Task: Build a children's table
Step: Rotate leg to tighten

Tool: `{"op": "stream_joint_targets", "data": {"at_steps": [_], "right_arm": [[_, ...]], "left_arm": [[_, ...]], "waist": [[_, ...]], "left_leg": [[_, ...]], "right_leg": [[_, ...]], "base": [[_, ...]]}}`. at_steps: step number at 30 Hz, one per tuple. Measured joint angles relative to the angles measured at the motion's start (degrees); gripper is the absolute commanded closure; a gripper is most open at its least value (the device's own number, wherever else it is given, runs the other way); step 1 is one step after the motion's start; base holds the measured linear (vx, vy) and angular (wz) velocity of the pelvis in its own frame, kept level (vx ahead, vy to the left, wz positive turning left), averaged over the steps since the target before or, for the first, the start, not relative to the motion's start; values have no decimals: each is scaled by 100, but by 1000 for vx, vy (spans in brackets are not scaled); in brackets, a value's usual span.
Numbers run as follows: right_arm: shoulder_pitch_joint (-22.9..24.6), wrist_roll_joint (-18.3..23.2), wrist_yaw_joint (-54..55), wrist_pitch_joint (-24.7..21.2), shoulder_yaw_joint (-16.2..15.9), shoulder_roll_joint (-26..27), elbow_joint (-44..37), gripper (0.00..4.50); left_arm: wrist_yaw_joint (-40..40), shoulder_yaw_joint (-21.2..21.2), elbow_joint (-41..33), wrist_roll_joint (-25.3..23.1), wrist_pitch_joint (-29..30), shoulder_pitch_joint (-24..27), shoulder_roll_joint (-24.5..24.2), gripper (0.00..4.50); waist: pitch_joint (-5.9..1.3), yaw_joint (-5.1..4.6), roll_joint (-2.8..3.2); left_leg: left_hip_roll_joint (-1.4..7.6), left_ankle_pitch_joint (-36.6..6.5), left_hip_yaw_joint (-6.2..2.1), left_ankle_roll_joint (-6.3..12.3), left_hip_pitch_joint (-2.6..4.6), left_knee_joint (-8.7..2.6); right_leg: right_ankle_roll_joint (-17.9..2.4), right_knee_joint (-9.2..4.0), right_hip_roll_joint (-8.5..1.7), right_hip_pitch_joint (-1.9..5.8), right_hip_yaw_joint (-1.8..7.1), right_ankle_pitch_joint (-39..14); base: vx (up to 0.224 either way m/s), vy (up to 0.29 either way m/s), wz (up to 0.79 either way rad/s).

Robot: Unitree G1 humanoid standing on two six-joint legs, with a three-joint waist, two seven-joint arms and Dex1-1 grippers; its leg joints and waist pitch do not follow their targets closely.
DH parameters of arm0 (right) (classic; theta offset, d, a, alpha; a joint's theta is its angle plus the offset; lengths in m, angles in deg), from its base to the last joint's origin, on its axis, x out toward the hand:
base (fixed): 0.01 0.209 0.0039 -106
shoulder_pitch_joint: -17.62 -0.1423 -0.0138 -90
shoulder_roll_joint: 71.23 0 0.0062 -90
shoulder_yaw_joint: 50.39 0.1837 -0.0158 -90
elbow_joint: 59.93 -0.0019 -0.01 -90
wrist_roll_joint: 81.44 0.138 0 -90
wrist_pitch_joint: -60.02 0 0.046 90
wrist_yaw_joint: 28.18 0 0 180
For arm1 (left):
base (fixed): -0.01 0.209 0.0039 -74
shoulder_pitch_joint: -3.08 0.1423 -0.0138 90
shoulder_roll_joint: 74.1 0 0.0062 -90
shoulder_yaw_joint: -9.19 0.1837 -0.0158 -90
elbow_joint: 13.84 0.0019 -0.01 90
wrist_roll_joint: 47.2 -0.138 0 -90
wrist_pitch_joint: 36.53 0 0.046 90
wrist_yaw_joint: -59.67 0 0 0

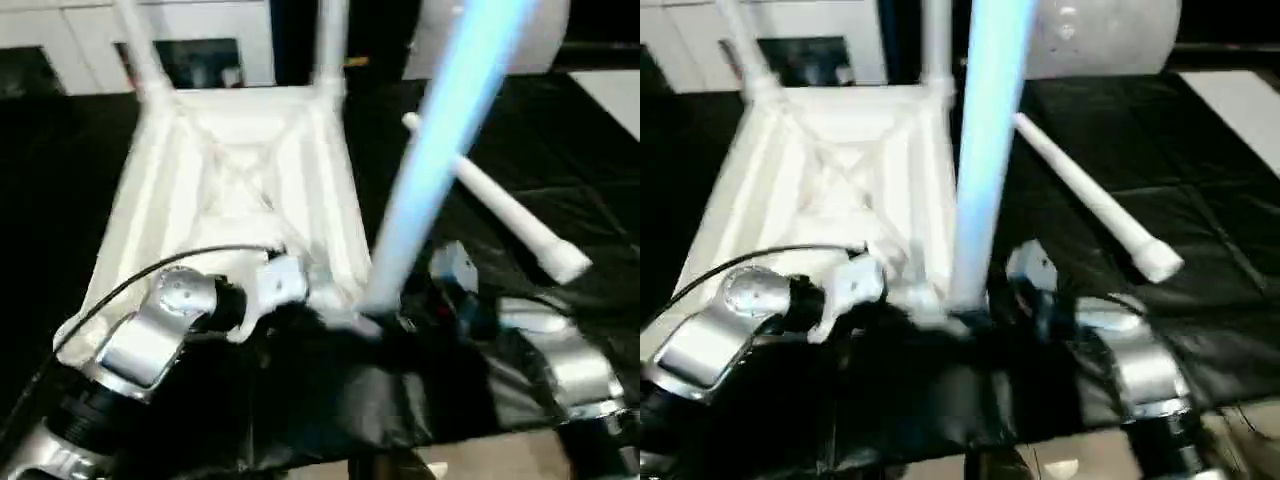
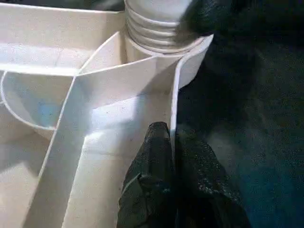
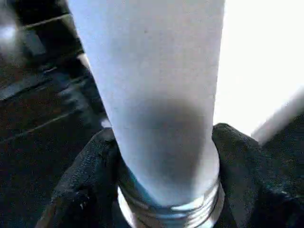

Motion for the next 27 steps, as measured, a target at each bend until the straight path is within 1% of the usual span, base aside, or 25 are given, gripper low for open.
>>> {"op": "stream_joint_targets", "data": {"at_steps": [2,3,6,8,9,10,11,12,13,14,15,16,18,21,22,24,27], "right_arm": [[39,-93,567,-115,116,269,-60,185],[69,-150,941,-221,197,472,-125,185],[97,-416,2210,-389,464,1301,-205,185],[9,-515,2765,-522,504,1566,-217,185],[-139,-583,3262,-610,657,1882,-161,185],[-263,-609,3561,-657,757,2030,-79,185],[-339,-619,3732,-658,803,2088,-31,185],[-351,-618,3813,-628,813,2101,-15,154],[-348,-618,3844,-561,848,2137,8,135],[-344,-592,3845,-518,872,2149,14,135],[-341,-582,3844,-449,877,2155,30,116],[-338,-575,3834,-417,877,2155,34,116],[-299,-566,3772,-322,870,2153,27,101],[-199,-558,3699,-290,850,2081,-68,65],[-195,-558,3672,-287,833,2057,-78,65],[-146,-535,3588,-213,804,2016,-93,41],[63,-462,3223,-75,741,1669,-128,21]], "left_arm": [[347,-36,-64,-66,278,16,253,450],[595,-80,-107,-100,478,41,464,450],[1380,-192,-161,-348,966,52,1126,450],[1804,-241,-162,-428,1156,49,1444,450],[2218,-289,-61,-609,1225,22,1826,450],[2470,-293,53,-672,1245,-54,2020,450],[2629,-288,104,-682,1268,-106,2119,450],[2720,-272,111,-682,1278,-111,2178,450],[2774,-248,110,-682,1279,-118,2204,450],[2775,-235,110,-681,1279,-134,2203,450],[2765,-208,110,-685,1276,-159,2181,450],[2755,-172,110,-686,1258,-163,2169,450],[2688,-106,110,-699,1171,-175,2108,450],[2622,-60,106,-712,1126,-174,2093,450],[2621,-54,106,-715,1118,-174,2090,450],[2620,-28,106,-715,1086,-175,2063,450],[2551,45,105,-707,1035,-202,1983,450]], "waist": [[5,-97,-8],[5,-128,-8],[8,-196,-12],[7,-240,-11],[4,-262,4],[2,-270,24],[0,-270,37],[-1,-265,37],[-1,-256,37],[-2,-244,39],[-3,-229,40],[-3,-223,40],[-5,-180,44],[-10,-99,52],[-10,-91,52],[-9,-80,52],[-13,-47,58]], "left_leg": [[-1,1,0,-3,11,1],[-1,1,-1,-4,14,0],[-2,1,-8,-5,16,-3],[-2,1,-9,-5,15,-9],[-4,1,-9,-4,18,-9],[-6,1,-9,-3,20,-13],[-9,5,-9,4,3,-16],[-12,4,-9,9,-5,-17],[-13,-6,-8,23,-5,-17],[-14,-10,-7,30,-8,-17],[-14,-4,-7,51,-14,-18],[-14,-1,-7,61,-40,-21],[-13,0,-8,64,-39,-43],[-10,2,-8,64,-37,-53],[-9,2,-8,64,-37,-53],[-7,3,-8,63,-38,-52],[-5,4,-8,62,-43,-47]], "right_leg": [[3,-3,0,6,0,-2],[4,-9,0,5,-1,-2],[5,-19,3,2,-5,-3],[6,-37,4,6,-8,-3],[6,-55,3,6,-8,-3],[6,-79,3,7,-8,-3],[6,-93,2,2,-7,-3],[6,-97,1,1,-5,-2],[5,-97,1,4,-2,-2],[5,-96,1,3,0,0],[-1,-92,1,2,1,13],[-2,-87,1,1,1,18],[-2,-81,2,-11,-1,19],[-13,-52,5,-25,-3,26],[-13,-42,5,-31,-2,25],[-1,-32,6,-38,-3,17],[4,-31,6,-38,-4,14]], "base": [[0,0,0],[0,0,0],[0,0,0],[0,0,0],[0,0,0],[0,0,0],[0,0,0],[0,0,0],[0,0,0],[0,0,0],[0,0,0],[0,0,0],[0,0,0],[0,0,0],[0,0,0],[0,0,0],[0,0,0]]}}
